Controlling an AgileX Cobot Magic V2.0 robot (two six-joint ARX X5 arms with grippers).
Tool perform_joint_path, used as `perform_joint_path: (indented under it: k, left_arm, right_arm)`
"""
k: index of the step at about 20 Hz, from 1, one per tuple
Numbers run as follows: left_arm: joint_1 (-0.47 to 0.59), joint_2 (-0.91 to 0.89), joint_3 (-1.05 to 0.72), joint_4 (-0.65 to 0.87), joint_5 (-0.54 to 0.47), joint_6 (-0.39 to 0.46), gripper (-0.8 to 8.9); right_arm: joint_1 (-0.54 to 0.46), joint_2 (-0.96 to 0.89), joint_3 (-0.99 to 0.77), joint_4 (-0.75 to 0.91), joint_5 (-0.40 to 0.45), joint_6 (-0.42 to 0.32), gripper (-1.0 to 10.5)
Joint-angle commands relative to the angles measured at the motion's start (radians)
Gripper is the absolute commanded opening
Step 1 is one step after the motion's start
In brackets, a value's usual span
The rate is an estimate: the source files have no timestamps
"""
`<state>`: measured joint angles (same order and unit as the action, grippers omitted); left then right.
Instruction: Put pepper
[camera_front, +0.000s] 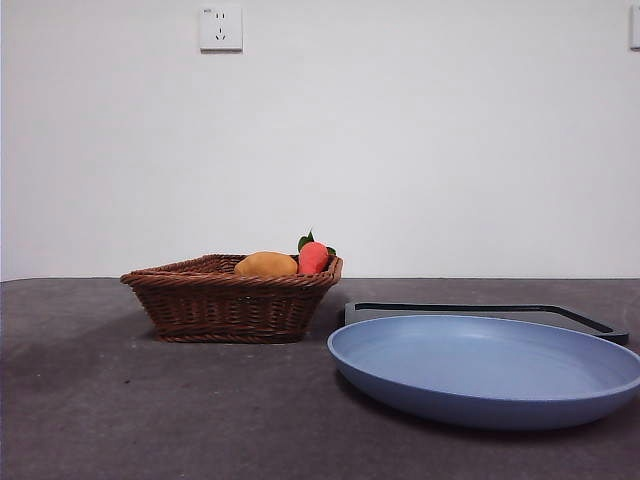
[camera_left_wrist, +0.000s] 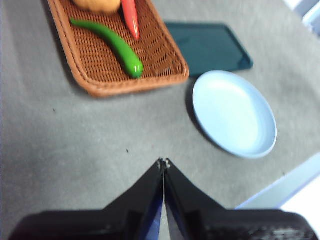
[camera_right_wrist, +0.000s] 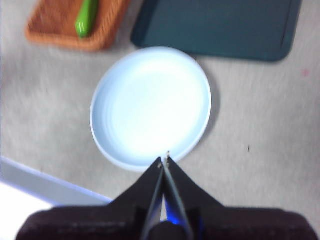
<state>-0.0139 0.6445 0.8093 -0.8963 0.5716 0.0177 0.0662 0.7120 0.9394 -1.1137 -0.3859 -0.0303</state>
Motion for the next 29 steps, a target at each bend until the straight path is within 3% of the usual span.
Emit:
perform_joint_path:
  k: [1,3,5,6,14,29]
  left_arm:
    - [0.002,0.001,0.016,0.003,0.008,0.033,0.10]
    - [0.002,0.001,0.016,0.003,0.008,0.032,0.99]
    - [0.002,0.001,0.016,0.004,0.006,0.032,3.33]
    - [0.002,0.001,0.016,0.004,0.006,0.031,3.93]
    - [0.002,0.001,0.016,0.004,0.008,0.031,3.91]
    - [0.002,0.001,0.016,0.004,0.010,0.031,3.91]
  right_arm:
    - [0.002,0.008,0.018,0.006,-0.002,-0.031,0.2]
    - [0.002,0.008,0.018,0.008,-0.002,-0.031,0.5]
    - [0.002,0.008,0.018,0.008,-0.002,-0.023,2.5]
    - [0.002,0.008,0.018,0.008,-0.002,-0.011,3.4]
    - [0.003,0.140,0.018,0.039,-0.005,-0.009,3.5]
    - [0.061,0.771,0.018,0.335,0.002,-0.013,3.2]
